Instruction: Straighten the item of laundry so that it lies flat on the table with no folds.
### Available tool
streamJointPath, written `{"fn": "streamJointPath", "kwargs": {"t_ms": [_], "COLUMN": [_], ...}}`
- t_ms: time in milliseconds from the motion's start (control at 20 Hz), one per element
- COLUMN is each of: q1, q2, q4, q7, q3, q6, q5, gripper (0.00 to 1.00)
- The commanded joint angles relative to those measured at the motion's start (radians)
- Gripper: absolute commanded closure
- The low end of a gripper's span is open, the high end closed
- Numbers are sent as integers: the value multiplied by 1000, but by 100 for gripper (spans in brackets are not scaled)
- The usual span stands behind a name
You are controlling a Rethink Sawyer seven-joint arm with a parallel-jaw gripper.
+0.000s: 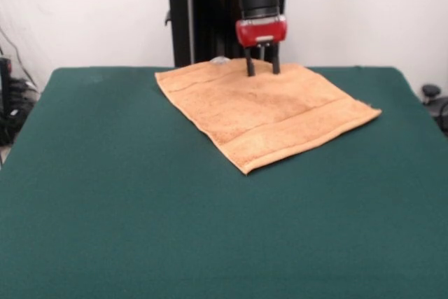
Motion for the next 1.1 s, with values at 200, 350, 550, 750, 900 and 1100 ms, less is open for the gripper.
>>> {"fn": "streamJointPath", "kwargs": {"t_ms": [200, 350, 550, 750, 900, 1100], "q1": [-37, -38, -39, -45, -49, -84], "q2": [301, 317, 320, 312, 290, 227], "q4": [-470, -544, -590, -611, -583, -571], "q7": [70, 106, 135, 163, 179, 277], "q3": [124, 133, 133, 128, 118, 156], "q6": [-170, -126, -105, -63, 0, 333], "q5": [88, 36, -5, -40, -49, -193], "gripper": [0, 0, 0, 0, 0, 0]}}
